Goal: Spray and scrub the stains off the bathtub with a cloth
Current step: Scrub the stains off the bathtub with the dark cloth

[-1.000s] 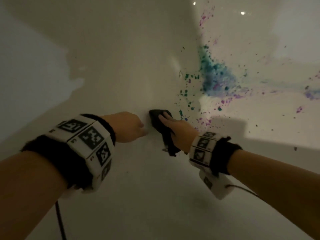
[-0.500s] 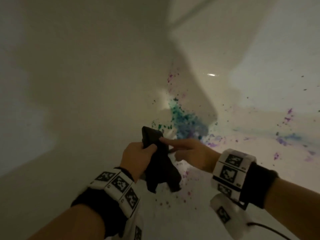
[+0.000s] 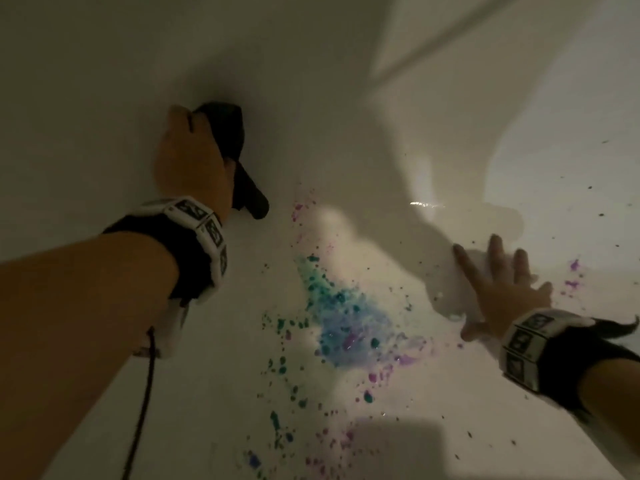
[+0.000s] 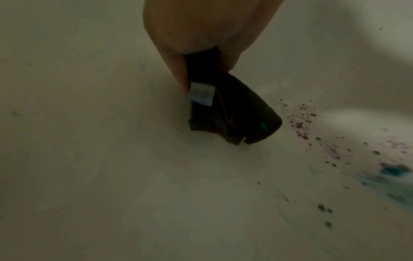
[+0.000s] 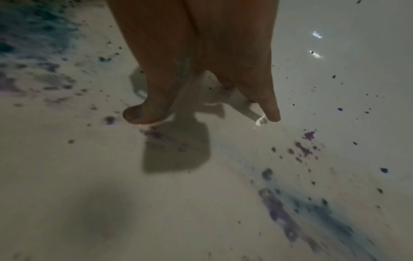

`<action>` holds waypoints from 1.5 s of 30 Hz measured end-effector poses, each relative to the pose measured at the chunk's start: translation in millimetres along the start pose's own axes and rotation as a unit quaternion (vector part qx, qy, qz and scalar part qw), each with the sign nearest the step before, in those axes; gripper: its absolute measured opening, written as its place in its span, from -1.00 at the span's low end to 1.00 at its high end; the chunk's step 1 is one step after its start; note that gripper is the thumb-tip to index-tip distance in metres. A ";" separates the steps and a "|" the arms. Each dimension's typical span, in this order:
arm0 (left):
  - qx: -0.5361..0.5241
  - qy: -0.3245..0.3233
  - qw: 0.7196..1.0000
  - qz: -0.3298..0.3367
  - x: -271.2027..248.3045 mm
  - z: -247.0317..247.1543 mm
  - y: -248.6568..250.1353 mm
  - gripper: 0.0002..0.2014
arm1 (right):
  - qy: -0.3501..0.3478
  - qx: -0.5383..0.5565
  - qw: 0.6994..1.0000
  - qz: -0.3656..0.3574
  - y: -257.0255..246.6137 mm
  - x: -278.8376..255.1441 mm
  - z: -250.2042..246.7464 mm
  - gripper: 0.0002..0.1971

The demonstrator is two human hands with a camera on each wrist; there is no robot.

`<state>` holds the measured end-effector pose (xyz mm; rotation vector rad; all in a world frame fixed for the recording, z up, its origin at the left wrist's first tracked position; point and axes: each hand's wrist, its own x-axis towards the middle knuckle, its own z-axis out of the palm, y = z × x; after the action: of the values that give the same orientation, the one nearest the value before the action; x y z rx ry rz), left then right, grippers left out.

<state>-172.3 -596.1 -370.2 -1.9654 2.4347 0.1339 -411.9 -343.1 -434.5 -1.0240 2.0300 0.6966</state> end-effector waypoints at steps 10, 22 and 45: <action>0.184 -0.158 0.942 0.232 -75.5 69.2 58.3 -0.48 | 0.008 0.022 1.000 -0.013 -1.2 10.2 -0.4 0.42; -0.032 0.061 0.979 0.192 -8.8 10.3 16.0 -0.50 | 0.029 0.033 0.999 -0.014 -1.3 12.5 1.4 0.44; 0.002 0.094 0.990 0.103 -7.7 -6.9 -37.0 -0.55 | 0.037 0.046 0.998 0.002 -5.6 8.8 -2.0 0.40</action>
<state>-134.3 -596.8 -365.1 -1.7963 2.7503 -0.0578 -411.6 -351.3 -441.2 -1.0048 2.1074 0.5686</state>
